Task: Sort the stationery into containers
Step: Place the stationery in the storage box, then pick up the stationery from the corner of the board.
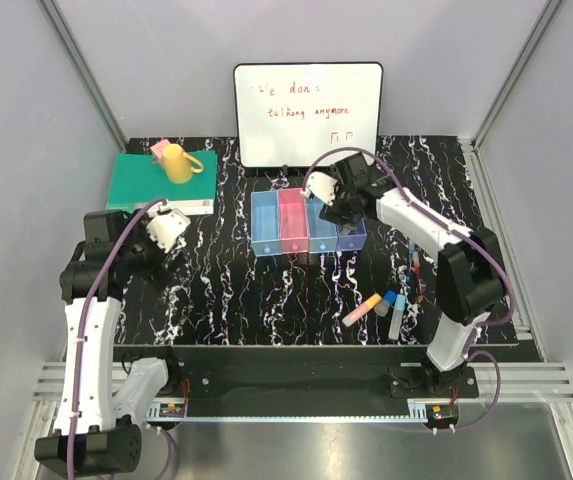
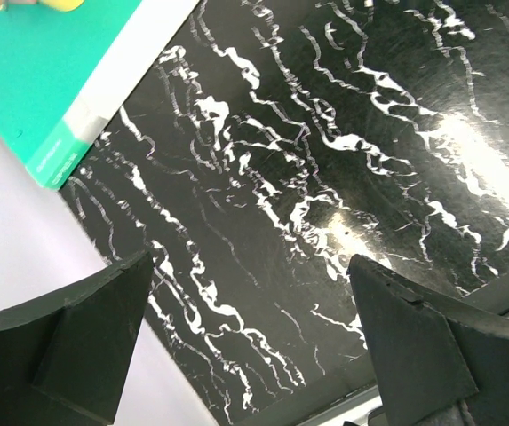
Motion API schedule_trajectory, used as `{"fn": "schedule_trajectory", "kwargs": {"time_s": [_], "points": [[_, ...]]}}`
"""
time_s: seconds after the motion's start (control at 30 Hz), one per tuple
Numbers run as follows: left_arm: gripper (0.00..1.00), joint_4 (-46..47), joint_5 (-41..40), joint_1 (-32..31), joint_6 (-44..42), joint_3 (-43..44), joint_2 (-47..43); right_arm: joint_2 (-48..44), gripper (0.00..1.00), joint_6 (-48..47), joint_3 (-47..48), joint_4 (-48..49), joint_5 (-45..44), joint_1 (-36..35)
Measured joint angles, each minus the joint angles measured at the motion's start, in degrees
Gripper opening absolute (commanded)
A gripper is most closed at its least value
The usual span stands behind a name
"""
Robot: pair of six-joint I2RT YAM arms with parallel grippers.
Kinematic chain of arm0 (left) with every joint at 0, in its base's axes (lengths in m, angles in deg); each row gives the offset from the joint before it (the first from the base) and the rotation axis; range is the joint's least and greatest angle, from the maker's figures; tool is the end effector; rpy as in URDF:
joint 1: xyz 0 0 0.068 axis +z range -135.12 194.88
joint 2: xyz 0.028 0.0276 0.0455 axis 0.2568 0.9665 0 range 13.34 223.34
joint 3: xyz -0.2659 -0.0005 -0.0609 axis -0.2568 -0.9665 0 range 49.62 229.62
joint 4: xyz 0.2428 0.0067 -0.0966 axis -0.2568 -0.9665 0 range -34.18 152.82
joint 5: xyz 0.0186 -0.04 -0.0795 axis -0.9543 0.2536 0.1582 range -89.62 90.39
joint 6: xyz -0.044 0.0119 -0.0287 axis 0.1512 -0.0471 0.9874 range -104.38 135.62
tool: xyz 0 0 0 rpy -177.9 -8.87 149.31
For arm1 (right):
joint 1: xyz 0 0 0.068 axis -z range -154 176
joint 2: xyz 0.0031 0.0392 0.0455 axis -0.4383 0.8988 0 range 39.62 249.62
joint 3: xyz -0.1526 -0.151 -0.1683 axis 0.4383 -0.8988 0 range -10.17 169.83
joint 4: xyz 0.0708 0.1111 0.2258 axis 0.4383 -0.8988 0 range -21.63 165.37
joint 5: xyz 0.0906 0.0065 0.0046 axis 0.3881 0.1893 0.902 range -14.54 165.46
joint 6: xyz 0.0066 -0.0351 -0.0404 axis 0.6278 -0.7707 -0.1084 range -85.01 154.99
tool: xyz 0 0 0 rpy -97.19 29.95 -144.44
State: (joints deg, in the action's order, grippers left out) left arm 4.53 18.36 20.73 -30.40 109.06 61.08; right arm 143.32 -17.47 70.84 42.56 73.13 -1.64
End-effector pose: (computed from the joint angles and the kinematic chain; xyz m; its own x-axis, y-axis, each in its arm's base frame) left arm 0.1446 0.0038 0.3389 -0.4199 0.6450 -0.6385 0.5992 0.7254 0.3388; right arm 0.3495 0.1813 0.2405 -0.0935 -0.9433 -0.3185 -0.8489 0.2427 -0.4695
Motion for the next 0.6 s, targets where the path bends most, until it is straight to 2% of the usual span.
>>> {"fn": "schedule_trajectory", "kwargs": {"time_s": [0.2,0.37,0.47,0.6], "points": [[0.99,-1.33,2.40,-3.54,2.01,2.12,4.26,-8.83,0.79,10.23,0.85,1.99,-5.55,0.07],[0.99,-0.98,4.02,-12.31,6.32,3.65,9.77,-17.64,0.77,18.32,-0.15,2.36,-11.10,0.96],[0.99,-0.31,3.69,-18.51,8.96,3.87,11.91,-20.79,0.77,24.17,-2.03,-1.64,-11.41,2.73],[0.99,0.28,3.23,-21.59,11.52,5.09,13.27,-22.23,0.79,29.49,-8.26,-7.28,-8.17,4.50]]}}
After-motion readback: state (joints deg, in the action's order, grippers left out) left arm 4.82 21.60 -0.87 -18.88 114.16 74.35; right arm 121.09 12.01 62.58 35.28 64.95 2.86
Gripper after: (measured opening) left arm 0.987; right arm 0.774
